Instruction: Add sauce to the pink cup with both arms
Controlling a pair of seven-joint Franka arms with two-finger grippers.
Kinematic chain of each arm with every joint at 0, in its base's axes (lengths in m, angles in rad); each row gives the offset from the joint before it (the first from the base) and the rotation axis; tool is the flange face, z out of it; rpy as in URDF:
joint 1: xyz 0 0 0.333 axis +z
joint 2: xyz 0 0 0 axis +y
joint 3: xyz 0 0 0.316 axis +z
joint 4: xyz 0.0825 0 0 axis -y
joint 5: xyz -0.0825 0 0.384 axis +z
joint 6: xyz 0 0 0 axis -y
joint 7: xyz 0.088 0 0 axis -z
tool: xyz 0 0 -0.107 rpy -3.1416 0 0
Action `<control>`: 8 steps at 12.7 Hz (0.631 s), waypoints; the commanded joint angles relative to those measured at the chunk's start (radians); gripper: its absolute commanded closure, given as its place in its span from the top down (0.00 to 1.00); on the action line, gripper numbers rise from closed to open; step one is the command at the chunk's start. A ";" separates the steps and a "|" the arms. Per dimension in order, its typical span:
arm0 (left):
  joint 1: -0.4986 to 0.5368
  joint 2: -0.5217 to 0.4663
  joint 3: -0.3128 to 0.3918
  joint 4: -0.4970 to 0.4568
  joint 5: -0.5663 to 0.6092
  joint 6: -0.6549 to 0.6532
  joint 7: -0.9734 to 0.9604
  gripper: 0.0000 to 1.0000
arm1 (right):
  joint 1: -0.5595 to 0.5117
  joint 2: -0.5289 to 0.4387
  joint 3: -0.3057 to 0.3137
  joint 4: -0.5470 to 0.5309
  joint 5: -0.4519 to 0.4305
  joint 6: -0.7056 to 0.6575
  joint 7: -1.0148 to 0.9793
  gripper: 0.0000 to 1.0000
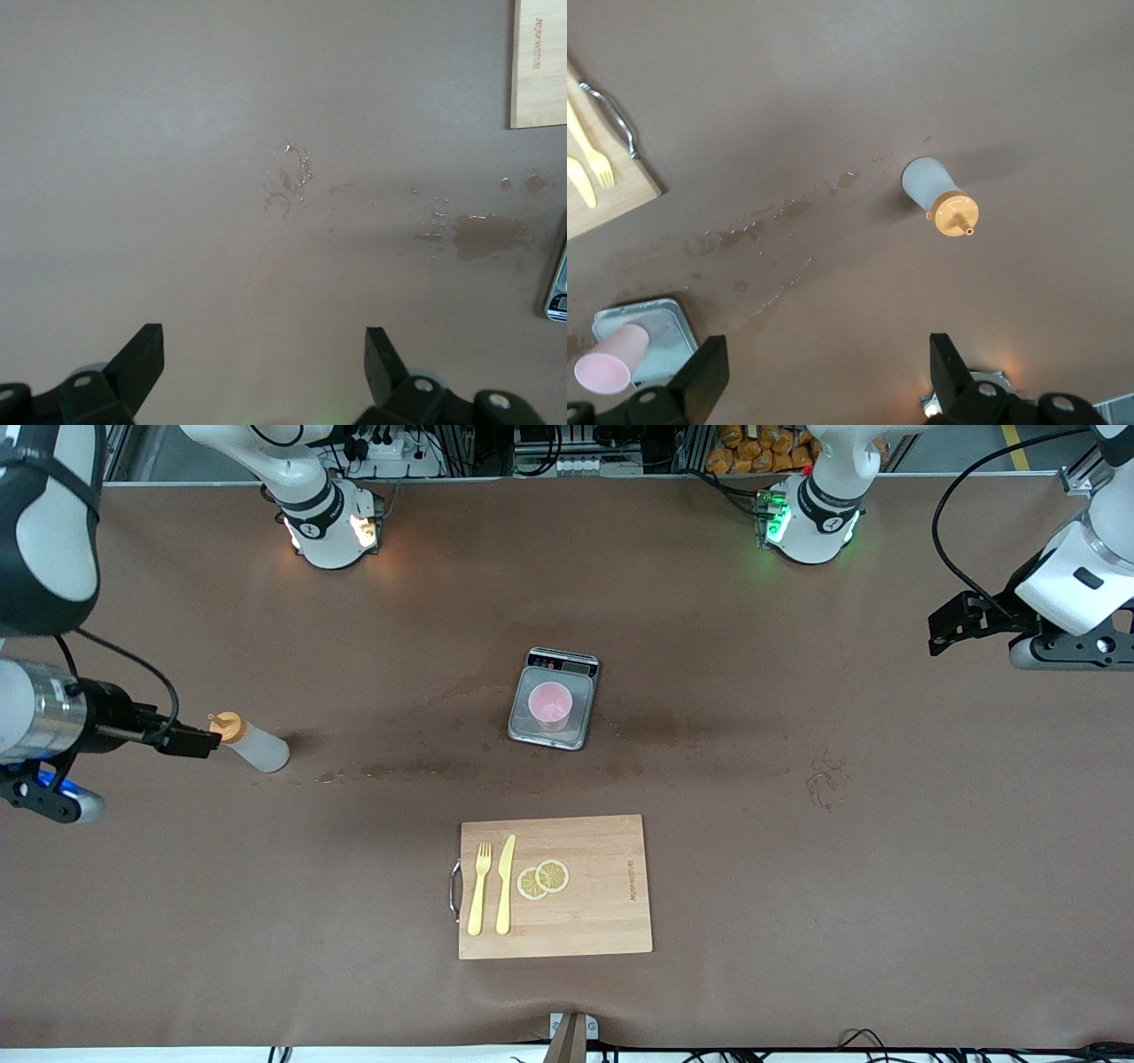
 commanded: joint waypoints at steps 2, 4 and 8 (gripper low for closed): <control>0.000 -0.054 -0.001 -0.064 -0.022 0.040 -0.008 1.00 | -0.046 -0.200 -0.007 -0.217 -0.002 0.110 -0.127 1.00; 0.006 -0.054 -0.017 -0.064 -0.020 0.042 -0.008 1.00 | -0.066 -0.363 -0.008 -0.492 -0.001 0.306 -0.208 1.00; 0.006 -0.052 -0.017 -0.066 -0.022 0.045 -0.008 1.00 | -0.031 -0.578 -0.005 -0.862 0.002 0.599 -0.221 1.00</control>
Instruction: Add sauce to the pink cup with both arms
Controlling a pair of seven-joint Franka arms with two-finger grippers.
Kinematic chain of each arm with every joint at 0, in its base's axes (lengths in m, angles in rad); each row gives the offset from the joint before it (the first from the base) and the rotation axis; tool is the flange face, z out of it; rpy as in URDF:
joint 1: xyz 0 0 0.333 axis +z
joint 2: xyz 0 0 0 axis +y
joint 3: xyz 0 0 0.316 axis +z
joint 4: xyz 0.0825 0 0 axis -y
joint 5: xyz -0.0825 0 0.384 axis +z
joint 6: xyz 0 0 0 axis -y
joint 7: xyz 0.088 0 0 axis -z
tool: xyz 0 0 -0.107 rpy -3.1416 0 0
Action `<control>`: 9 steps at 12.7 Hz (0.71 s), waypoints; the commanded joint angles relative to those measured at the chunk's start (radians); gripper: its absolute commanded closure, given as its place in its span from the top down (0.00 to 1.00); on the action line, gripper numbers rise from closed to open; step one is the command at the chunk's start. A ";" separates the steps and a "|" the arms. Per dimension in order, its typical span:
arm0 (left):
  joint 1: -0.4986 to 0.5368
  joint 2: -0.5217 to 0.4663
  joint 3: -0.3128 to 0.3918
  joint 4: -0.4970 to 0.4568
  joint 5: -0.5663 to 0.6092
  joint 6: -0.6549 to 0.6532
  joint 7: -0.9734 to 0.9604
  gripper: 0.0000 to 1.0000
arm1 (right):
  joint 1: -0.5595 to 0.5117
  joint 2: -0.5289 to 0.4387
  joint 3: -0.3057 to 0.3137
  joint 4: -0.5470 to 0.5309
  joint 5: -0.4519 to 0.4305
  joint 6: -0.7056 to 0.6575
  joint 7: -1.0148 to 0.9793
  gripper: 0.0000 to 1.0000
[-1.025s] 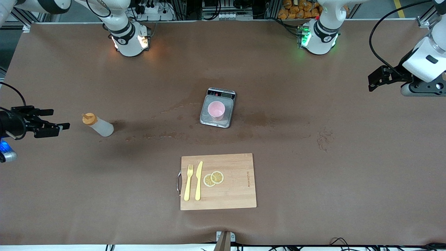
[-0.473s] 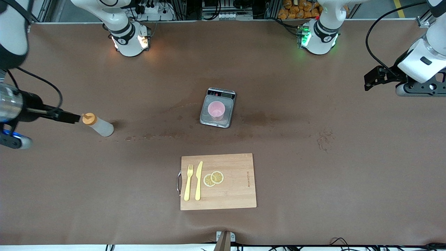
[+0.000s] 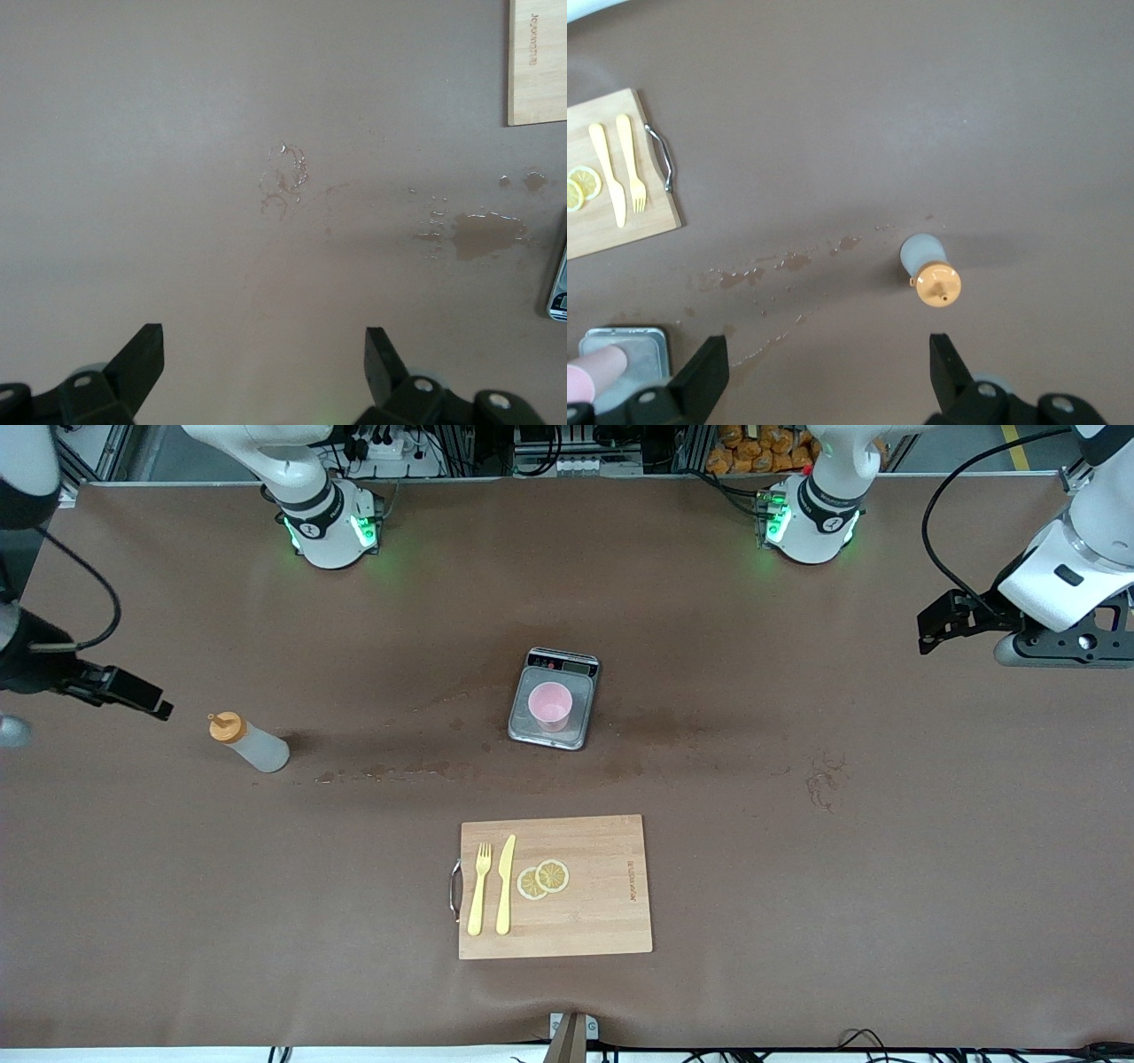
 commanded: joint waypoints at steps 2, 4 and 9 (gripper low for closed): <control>0.009 -0.032 -0.004 -0.031 -0.021 0.018 -0.008 1.00 | 0.024 -0.108 0.004 -0.135 -0.035 0.089 -0.019 1.00; 0.007 -0.030 -0.005 -0.028 -0.018 0.018 -0.007 1.00 | 0.027 -0.071 0.004 -0.089 -0.077 0.086 -0.020 1.00; 0.013 -0.032 0.007 0.018 -0.019 0.001 0.015 1.00 | 0.010 0.136 0.000 0.199 -0.088 -0.061 -0.020 1.00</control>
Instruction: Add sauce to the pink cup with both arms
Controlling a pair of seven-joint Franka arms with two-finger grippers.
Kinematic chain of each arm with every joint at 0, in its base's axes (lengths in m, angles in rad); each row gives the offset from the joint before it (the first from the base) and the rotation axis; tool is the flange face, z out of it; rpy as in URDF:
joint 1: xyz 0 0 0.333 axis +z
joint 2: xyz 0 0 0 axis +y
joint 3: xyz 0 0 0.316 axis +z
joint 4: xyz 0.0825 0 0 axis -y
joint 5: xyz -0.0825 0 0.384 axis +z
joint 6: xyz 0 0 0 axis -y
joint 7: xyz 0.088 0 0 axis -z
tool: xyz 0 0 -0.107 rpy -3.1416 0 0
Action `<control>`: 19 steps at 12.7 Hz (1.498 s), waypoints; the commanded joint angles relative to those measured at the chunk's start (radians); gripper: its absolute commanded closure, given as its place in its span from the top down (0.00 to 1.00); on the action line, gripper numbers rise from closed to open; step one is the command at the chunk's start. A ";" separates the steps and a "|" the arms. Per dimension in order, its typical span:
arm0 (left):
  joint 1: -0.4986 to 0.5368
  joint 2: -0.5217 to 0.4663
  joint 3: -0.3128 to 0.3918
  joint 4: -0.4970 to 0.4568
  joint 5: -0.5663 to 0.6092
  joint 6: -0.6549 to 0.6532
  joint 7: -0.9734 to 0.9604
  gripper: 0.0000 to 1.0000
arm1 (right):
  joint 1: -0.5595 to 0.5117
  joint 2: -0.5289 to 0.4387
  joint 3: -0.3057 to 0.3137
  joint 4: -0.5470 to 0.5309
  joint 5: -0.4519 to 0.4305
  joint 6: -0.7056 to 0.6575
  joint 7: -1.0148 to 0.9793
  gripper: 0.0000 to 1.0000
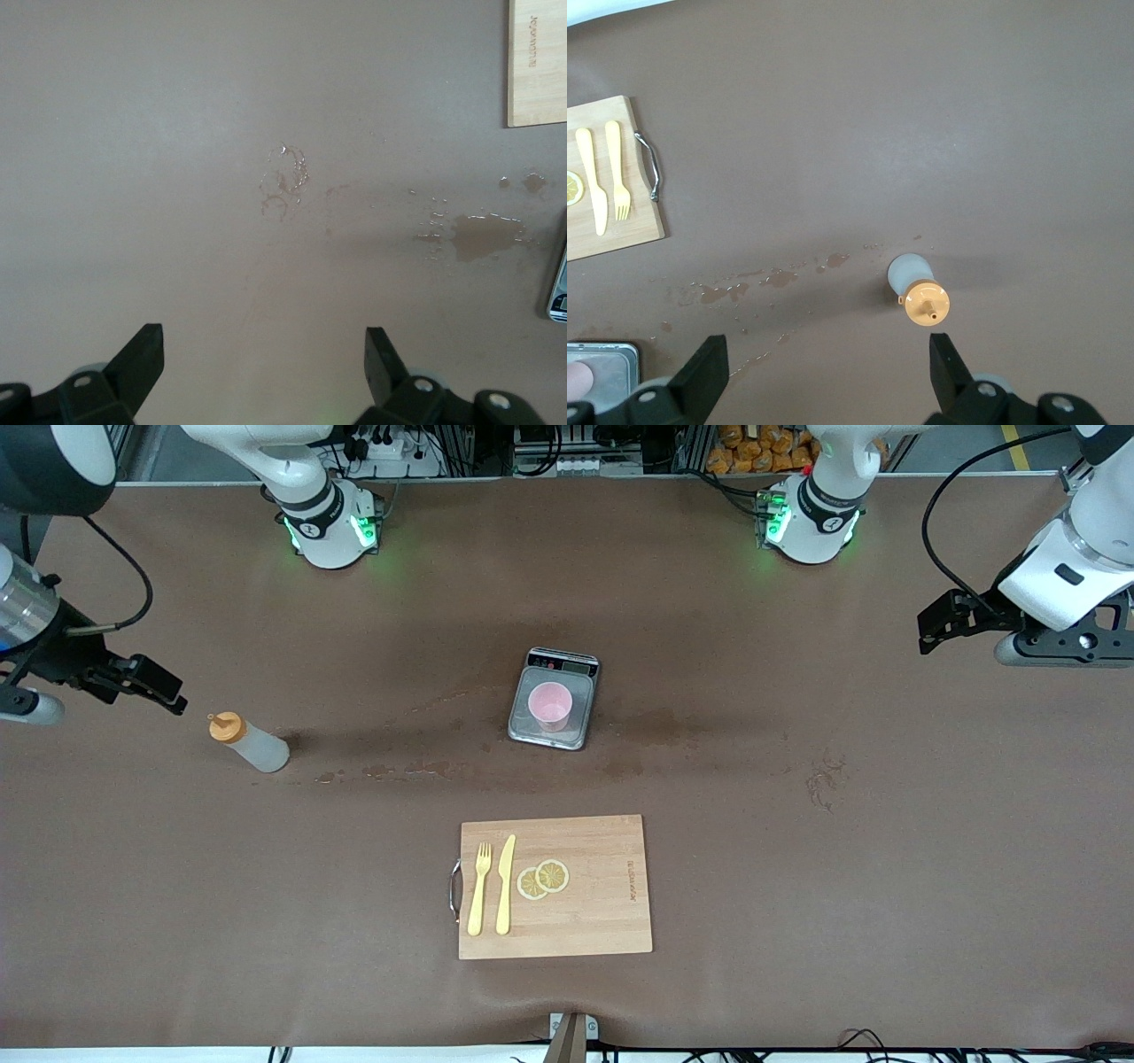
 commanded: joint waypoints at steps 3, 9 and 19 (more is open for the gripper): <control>0.042 -0.012 0.004 0.062 -0.019 -0.030 0.027 1.00 | -0.011 0.142 -0.002 0.211 -0.024 -0.106 -0.016 1.00; 0.042 -0.014 0.004 0.060 -0.057 -0.033 0.013 1.00 | -0.009 0.140 -0.002 0.211 -0.027 -0.106 -0.050 1.00; 0.058 0.035 0.006 0.122 -0.051 -0.053 0.008 1.00 | -0.005 0.140 -0.002 0.212 -0.042 -0.104 -0.050 1.00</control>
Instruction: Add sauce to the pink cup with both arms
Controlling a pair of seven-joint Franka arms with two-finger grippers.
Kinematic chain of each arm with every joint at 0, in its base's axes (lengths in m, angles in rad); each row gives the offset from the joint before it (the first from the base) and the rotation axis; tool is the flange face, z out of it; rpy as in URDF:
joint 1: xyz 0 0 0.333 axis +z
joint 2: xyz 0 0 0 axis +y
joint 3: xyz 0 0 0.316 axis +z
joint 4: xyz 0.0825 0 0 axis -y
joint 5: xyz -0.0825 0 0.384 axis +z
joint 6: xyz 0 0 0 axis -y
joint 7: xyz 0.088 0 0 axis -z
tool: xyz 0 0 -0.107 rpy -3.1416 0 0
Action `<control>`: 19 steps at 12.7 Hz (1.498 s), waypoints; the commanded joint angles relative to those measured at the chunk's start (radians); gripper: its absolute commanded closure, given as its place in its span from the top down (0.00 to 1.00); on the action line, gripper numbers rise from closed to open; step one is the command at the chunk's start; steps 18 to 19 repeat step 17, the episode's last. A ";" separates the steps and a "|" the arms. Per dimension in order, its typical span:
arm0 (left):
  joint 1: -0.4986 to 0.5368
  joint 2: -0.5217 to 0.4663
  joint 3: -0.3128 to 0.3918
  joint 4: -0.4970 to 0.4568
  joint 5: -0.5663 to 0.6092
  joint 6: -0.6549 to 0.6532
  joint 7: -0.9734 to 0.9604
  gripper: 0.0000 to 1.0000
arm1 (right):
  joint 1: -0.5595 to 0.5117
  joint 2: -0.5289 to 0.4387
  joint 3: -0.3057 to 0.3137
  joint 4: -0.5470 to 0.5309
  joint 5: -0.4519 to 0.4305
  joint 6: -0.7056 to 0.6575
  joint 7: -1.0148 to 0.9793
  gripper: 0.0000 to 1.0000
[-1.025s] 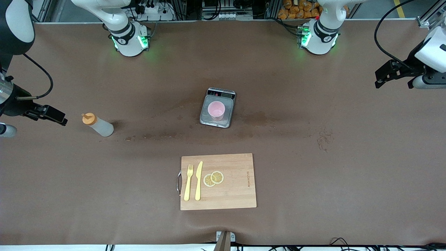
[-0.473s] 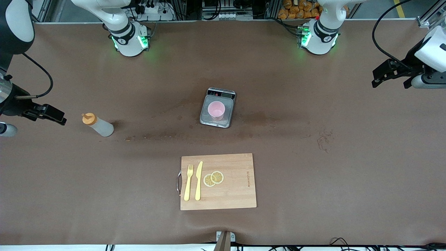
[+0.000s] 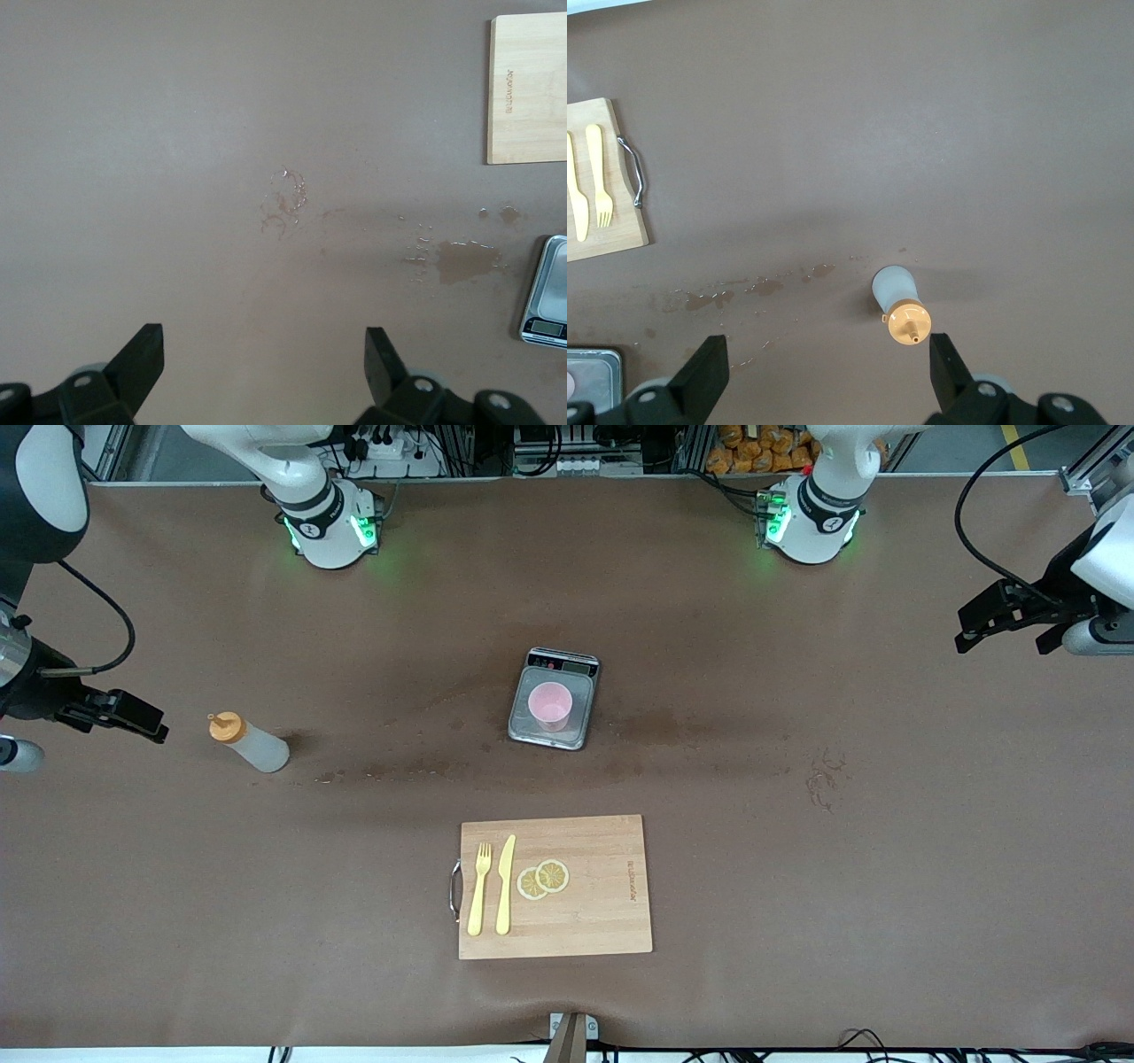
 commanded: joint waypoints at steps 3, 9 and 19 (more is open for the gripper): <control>0.007 0.015 -0.003 0.036 -0.006 -0.032 -0.003 1.00 | -0.007 0.011 0.003 0.027 -0.017 -0.019 -0.013 1.00; 0.007 0.061 -0.003 0.086 -0.006 -0.032 -0.010 1.00 | -0.008 0.011 0.003 0.024 -0.015 -0.019 -0.011 1.00; 0.007 0.066 -0.002 0.091 -0.004 -0.049 -0.012 1.00 | -0.007 0.011 0.003 0.024 -0.015 -0.019 -0.003 1.00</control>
